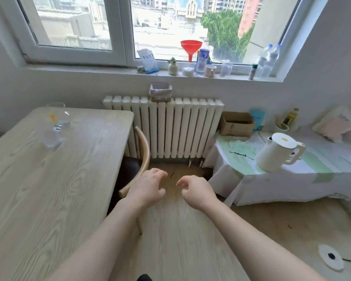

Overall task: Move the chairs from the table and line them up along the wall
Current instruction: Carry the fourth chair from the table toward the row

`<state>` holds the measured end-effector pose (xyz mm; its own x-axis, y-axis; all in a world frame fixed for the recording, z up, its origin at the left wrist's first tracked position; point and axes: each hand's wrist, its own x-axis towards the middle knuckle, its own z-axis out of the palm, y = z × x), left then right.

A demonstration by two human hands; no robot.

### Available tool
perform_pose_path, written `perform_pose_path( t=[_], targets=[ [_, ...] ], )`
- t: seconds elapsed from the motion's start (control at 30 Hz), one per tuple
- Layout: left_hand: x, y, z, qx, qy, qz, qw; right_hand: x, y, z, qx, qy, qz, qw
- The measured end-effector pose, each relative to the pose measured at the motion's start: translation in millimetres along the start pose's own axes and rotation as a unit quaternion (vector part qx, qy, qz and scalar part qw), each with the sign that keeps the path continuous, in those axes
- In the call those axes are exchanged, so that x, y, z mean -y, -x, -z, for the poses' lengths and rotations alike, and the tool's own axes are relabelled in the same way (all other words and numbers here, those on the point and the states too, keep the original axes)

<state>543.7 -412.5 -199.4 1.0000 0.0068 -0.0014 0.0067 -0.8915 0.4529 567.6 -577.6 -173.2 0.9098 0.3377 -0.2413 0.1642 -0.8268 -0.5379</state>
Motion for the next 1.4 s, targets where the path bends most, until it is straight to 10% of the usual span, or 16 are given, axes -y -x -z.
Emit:
perform_pose_path(
  t=[0.63, 0.9, 1.23, 1.4],
  targets=[
    [186.8, -159.8, -17.4, 0.077, -0.084, 0.065, 0.991, 25.2, -279.6, -114.0, 0.187, -0.08, -0.142, 0.969],
    [204.5, -192.7, -38.4, 0.045, -0.076, 0.094, 0.992, 11.9, -331.8, -177.6, 0.304, -0.149, -0.228, 0.913],
    [208.1, -210.7, -54.9, 0.069, -0.077, 0.111, 0.988, -5.1, -363.1, -205.2, 0.271, -0.462, -0.343, 0.772],
    [206.4, -218.8, -59.8, 0.076, -0.096, 0.105, 0.987, -10.1, -364.4, -203.8, 0.252, -0.479, -0.355, 0.763]
  ],
)
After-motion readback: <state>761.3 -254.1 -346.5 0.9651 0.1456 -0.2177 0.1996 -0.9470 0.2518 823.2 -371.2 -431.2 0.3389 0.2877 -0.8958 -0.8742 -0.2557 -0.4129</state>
